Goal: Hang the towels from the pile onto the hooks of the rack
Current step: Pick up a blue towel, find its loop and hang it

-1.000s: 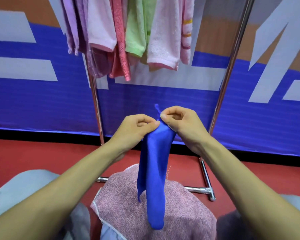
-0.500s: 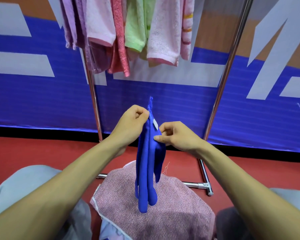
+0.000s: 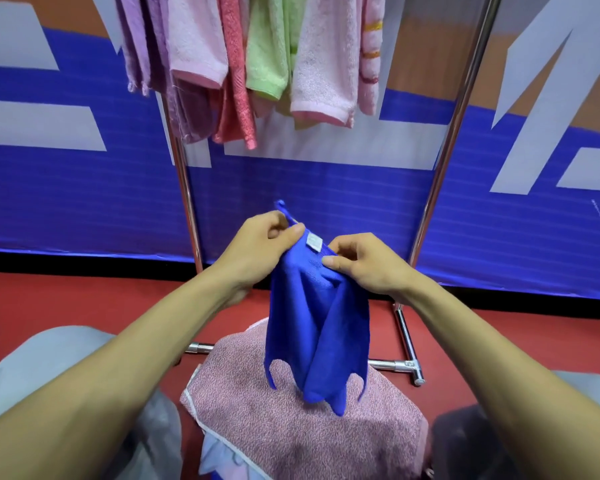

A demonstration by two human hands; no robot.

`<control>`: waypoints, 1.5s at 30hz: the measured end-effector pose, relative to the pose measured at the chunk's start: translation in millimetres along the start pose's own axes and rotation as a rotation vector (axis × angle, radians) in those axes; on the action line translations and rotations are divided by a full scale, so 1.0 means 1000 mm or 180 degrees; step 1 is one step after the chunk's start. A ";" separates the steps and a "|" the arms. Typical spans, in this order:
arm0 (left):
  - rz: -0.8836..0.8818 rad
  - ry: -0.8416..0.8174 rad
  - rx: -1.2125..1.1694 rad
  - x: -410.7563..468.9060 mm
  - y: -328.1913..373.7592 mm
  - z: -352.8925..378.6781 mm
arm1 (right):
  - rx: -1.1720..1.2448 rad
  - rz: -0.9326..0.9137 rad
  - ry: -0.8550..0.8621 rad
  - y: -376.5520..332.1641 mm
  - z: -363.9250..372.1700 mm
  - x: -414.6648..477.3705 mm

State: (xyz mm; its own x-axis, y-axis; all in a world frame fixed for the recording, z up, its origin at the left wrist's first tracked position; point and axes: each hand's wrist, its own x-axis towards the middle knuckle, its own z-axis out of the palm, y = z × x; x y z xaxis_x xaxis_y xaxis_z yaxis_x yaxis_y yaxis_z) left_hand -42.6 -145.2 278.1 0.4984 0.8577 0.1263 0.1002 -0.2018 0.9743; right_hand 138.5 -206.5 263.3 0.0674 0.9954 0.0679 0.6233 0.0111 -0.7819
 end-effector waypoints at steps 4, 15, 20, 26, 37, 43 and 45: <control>-0.0359 -0.0024 -0.1556 0.000 0.015 -0.001 | -0.0329 -0.0071 -0.0576 0.003 -0.003 0.000; -0.0731 0.0780 -0.2624 0.011 0.007 -0.037 | -0.2042 0.0575 -0.0829 0.024 0.006 -0.002; -0.0801 0.1487 -0.1780 0.013 0.000 -0.032 | 0.0056 0.0978 -0.0806 0.019 0.000 -0.005; -0.0639 0.0997 -0.1420 0.009 0.008 -0.023 | -0.0559 0.0958 -0.0491 0.025 0.013 -0.001; -0.0207 0.0570 -0.1013 0.005 0.013 -0.010 | -0.0768 0.0345 -0.0289 0.008 0.047 0.004; -0.0153 0.0639 -0.1277 0.005 0.015 -0.013 | -0.1585 0.0238 -0.0350 0.017 0.046 0.003; -0.0163 0.0871 -0.1453 0.007 0.014 -0.017 | -0.1854 0.0354 -0.0409 0.023 0.042 0.002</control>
State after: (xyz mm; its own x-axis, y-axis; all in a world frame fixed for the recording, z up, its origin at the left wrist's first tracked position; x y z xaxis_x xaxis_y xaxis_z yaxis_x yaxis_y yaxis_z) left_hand -52.7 -134.1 295.4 0.2538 0.9653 0.0611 -0.2965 0.0176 0.9549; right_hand 119.9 -200.2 219.8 0.0844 0.9915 -0.0986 0.9443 -0.1112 -0.3098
